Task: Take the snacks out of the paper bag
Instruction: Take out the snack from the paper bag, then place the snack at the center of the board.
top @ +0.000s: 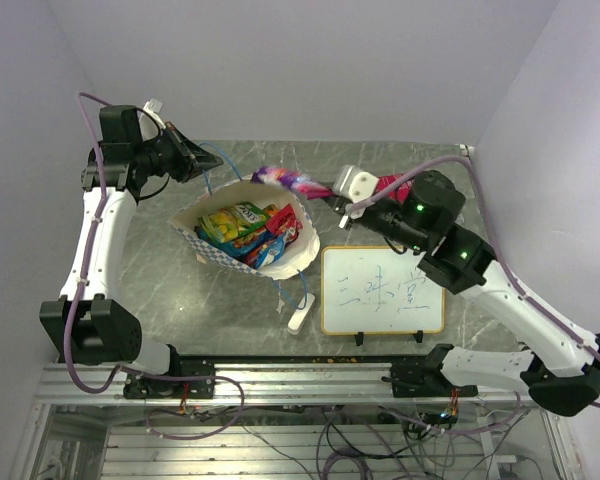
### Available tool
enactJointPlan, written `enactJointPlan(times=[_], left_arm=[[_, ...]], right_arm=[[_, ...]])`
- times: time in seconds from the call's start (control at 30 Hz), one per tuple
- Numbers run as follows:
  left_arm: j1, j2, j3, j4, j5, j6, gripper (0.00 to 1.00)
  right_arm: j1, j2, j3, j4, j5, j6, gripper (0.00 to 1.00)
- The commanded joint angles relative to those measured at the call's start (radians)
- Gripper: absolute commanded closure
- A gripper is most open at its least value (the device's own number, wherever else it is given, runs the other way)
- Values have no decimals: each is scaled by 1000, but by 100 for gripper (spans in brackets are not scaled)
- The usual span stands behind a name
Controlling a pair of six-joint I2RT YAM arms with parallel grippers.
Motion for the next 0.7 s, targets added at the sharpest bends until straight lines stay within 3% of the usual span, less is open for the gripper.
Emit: enactJointPlan(times=[0.0, 0.17, 0.37, 0.5, 0.67], left_arm=[[7, 10, 34, 32, 2, -2, 93], [9, 26, 61, 29, 13, 3, 93], [9, 19, 49, 16, 14, 15, 93], [9, 24, 60, 22, 19, 11, 93], [10, 26, 64, 23, 18, 12, 93]], right_arm=[[-9, -60, -43, 148, 272, -2, 100], [-59, -31, -67, 244, 542, 2, 100], [-291, 104, 32, 145, 775, 345, 100], [-499, 229, 134, -64, 691, 591, 100], [-602, 407, 243, -255, 725, 614, 100]])
